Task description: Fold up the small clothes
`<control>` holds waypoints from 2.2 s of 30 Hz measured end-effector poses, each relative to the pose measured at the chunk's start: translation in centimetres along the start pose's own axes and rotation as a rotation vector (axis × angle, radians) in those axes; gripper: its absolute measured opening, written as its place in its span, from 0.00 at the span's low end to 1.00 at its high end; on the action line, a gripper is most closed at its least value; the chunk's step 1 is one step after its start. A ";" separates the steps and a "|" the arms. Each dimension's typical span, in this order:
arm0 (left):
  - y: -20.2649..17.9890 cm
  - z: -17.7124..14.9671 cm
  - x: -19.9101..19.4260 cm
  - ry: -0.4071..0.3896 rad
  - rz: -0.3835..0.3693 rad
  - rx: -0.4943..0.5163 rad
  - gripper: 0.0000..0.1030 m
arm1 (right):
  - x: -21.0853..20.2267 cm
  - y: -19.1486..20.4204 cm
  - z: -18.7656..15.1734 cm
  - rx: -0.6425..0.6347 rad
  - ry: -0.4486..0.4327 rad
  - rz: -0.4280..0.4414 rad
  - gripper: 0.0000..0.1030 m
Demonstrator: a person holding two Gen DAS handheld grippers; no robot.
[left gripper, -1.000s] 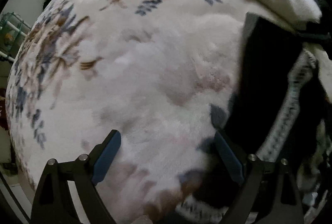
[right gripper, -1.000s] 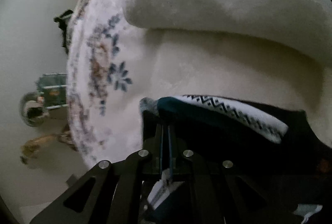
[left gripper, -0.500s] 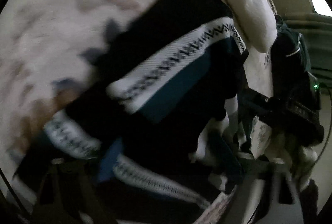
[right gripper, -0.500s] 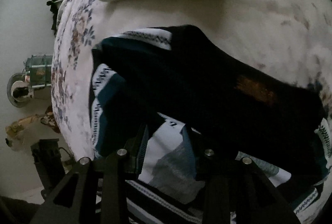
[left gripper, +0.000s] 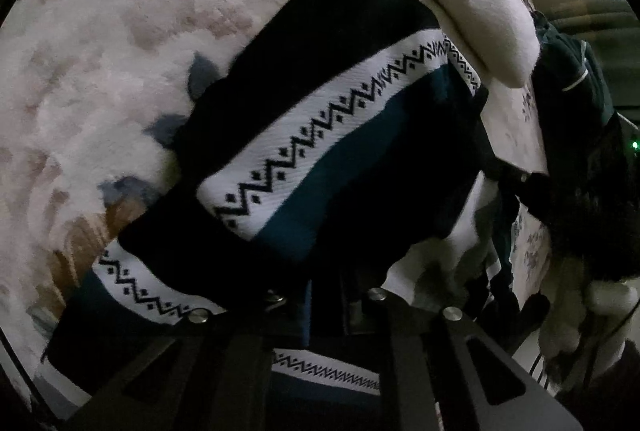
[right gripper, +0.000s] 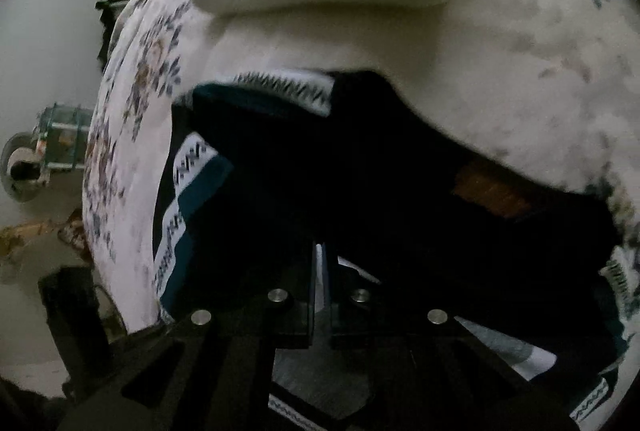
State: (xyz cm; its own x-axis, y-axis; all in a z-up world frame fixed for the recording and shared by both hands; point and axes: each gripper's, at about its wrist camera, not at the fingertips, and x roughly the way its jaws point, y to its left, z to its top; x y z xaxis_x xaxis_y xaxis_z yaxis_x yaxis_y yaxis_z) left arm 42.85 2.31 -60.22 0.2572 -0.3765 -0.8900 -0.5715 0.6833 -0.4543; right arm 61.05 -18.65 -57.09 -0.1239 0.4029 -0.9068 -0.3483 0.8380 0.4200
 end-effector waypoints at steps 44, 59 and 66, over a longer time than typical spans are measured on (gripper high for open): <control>-1.9 -4.9 0.1 0.138 -0.003 0.029 0.10 | -2.5 -6.2 -2.2 0.148 0.029 -0.069 0.01; 0.5 -8.5 0.9 -0.067 0.586 0.518 0.93 | -10.5 -14.3 -17.2 0.539 -0.089 -0.082 0.58; 1.9 -7.4 1.3 -0.087 0.530 0.437 1.00 | -5.7 -14.1 -16.7 0.634 -0.146 0.062 0.06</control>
State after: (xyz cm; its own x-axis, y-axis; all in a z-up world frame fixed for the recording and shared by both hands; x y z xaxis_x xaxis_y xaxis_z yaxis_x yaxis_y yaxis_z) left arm 36.30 -1.52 -61.96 0.1022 0.1164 -0.9879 -0.2757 0.9575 0.0843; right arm 51.16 -38.92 -58.48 0.0166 0.4662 -0.8845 0.2763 0.8481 0.4522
